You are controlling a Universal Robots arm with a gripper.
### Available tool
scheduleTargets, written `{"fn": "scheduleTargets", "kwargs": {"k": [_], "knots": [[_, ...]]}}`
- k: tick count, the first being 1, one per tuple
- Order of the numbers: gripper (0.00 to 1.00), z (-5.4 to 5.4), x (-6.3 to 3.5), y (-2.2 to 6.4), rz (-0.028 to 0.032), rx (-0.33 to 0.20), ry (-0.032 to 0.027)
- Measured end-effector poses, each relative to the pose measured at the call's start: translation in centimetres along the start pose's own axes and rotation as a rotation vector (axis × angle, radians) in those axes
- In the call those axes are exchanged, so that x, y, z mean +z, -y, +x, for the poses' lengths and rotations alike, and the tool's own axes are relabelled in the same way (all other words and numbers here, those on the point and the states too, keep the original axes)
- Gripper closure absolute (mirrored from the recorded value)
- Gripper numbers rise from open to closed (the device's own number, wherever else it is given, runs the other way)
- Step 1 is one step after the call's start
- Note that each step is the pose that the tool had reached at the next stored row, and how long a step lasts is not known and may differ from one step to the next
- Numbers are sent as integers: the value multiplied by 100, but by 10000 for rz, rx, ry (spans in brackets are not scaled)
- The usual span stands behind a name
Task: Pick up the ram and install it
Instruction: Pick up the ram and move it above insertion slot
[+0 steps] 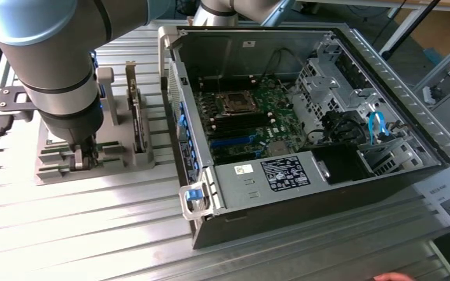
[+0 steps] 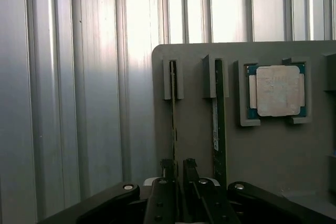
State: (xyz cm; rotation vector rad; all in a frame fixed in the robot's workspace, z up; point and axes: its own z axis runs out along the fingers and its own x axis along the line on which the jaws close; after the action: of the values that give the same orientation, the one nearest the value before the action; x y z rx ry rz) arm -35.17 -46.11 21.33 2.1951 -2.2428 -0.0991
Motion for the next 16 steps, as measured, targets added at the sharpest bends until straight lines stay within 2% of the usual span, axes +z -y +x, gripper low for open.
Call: {"fn": "scheduleTargets", "kwargs": {"k": [3,16], "knots": [[78,0,1,0,-13,-316,-14],[78,1,23,3,-12,-327,-14]]}}
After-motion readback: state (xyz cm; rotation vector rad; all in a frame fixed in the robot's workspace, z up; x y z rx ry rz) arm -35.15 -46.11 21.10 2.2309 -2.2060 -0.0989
